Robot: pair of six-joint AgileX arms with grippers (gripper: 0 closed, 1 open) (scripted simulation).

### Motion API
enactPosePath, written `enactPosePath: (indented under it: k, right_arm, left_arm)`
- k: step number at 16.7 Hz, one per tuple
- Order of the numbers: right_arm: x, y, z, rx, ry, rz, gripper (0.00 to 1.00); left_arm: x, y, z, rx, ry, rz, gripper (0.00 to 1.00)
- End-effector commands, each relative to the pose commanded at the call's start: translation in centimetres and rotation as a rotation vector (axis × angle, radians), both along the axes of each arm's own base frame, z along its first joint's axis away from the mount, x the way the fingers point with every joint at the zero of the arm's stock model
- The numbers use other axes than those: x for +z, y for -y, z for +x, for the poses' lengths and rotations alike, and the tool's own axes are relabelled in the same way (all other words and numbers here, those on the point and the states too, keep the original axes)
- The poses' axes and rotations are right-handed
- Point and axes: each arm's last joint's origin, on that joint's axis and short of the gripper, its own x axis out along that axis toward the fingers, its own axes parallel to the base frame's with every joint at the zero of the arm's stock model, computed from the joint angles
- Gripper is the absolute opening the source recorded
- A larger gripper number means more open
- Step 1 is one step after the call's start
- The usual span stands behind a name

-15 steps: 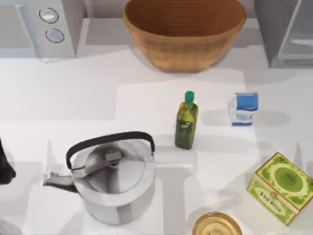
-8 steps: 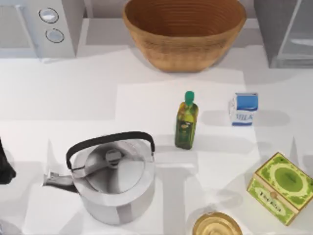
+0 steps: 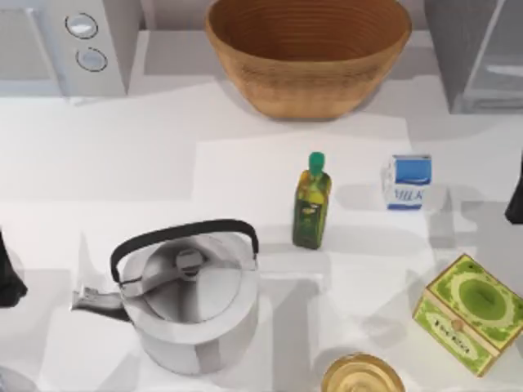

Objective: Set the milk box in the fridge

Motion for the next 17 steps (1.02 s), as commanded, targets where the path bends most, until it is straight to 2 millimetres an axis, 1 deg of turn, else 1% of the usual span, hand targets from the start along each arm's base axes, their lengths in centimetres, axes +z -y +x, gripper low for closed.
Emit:
enactPosePath:
  k: [3, 6, 8, 10, 12, 14, 17]
  right_arm:
    - [-1.6, -2.9, 3.7, 0.0, -0.095, -0.009, 1.0]
    - [-4.7, -6.1, 6.7, 0.0, -0.177, -0.032, 1.0]
    - [-7.0, -8.0, 8.0, -0.001, -0.219, -0.05, 1.0]
    - [-9.1, -9.5, 8.7, -0.002, -0.248, -0.066, 1.0]
    - [-10.5, -10.6, 9.1, -0.002, -0.263, -0.076, 1.0]
    - [-11.2, -11.1, 9.2, -0.001, -0.269, -0.079, 1.0]
    - [-11.3, -11.2, 9.2, -0.001, -0.269, -0.08, 1.0]
  left_arm:
    - [0.0, 0.0, 0.0, 0.0, 0.0, 0.0, 1.0]
    - [0.0, 0.0, 0.0, 0.0, 0.0, 0.0, 1.0]
    - [0.0, 0.0, 0.0, 0.0, 0.0, 0.0, 1.0]
    - [0.0, 0.0, 0.0, 0.0, 0.0, 0.0, 1.0]
    - [0.0, 0.0, 0.0, 0.0, 0.0, 0.0, 1.0]
    - [0.0, 0.0, 0.0, 0.0, 0.0, 0.0, 1.0]
    - [0.0, 0.0, 0.0, 0.0, 0.0, 0.0, 1.0]
